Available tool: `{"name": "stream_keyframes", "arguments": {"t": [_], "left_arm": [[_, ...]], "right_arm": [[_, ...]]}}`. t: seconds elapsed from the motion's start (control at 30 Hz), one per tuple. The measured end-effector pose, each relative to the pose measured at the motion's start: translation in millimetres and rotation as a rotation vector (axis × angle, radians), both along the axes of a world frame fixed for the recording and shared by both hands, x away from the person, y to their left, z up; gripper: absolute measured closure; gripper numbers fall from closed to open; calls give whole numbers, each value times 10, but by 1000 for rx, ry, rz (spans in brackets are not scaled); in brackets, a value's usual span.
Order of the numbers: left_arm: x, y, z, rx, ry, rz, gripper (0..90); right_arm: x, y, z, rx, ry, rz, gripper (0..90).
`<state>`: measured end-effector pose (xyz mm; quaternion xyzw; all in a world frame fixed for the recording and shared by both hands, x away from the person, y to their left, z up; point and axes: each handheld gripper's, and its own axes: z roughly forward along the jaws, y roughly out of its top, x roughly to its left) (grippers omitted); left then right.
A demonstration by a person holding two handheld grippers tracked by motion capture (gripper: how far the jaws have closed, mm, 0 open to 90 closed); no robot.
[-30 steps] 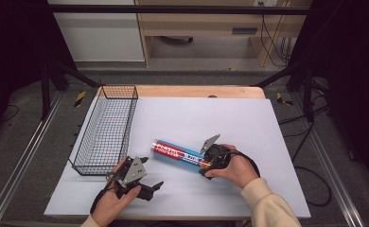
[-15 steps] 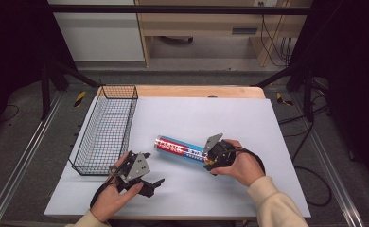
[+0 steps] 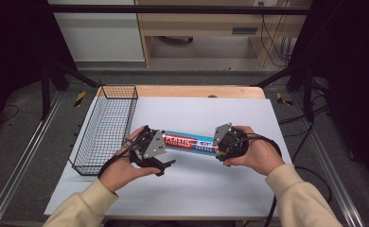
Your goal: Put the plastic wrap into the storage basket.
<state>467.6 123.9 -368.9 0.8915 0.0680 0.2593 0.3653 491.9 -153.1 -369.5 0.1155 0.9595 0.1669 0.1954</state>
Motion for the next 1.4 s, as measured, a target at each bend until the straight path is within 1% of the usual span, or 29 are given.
{"name": "stream_keyframes", "arguments": {"t": [0.03,0.1,0.13,0.17,0.2,0.23,0.27,0.33,0.4,0.47,0.57,0.6,0.7,0.87,0.9,0.97,1.03,1.13,1.3,1.37,1.4], "left_arm": [[26,-54,45,13,-11,-7,58],[46,-109,72,15,-14,-20,55],[46,-109,72,15,-14,-20,55],[64,-165,84,33,-20,-33,55],[64,-165,84,33,-20,-33,55],[87,-221,81,56,-22,-49,56],[87,-221,81,56,-22,-49,55],[120,-301,72,92,-18,-62,57],[134,-325,64,99,-21,-63,61],[195,-378,35,113,-18,-65,61],[227,-407,25,122,-11,-66,62],[247,-439,27,146,-9,-68,64],[263,-476,35,199,-15,-80,77],[263,-493,33,208,-8,-85,106],[262,-495,41,220,-5,-89,114],[261,-496,41,224,-1,-92,131],[263,-498,40,227,3,-93,130],[256,-516,29,249,1,-99,166],[276,-512,21,258,16,-100,189],[277,-509,19,264,22,-111,229],[271,-506,22,267,18,-116,263]], "right_arm": [[-17,2,44,-8,-9,15,307],[-36,10,82,-18,-14,25,307],[-36,10,82,-18,-14,25,307],[-48,22,109,-18,-21,36,307],[-52,26,122,-18,-24,44,307],[-54,32,136,-19,-23,50,307],[-55,37,148,-23,-27,57,307],[-55,56,173,-26,-28,62,307],[-53,74,200,-30,-30,71,307],[-53,93,229,-37,-34,86,308],[-67,128,265,-34,-33,98,308],[-73,141,279,-38,-35,102,308],[-91,187,324,-49,-38,121,308],[-118,234,375,-49,-42,140,308],[-136,250,400,-49,-45,141,308],[-145,262,416,-46,-47,149,308],[-152,268,424,-47,-48,151,308],[-159,291,447,-59,-52,161,308],[-166,316,451,-65,-53,159,309],[-157,318,445,-61,-57,162,309],[-151,318,444,-62,-61,163,309]]}}
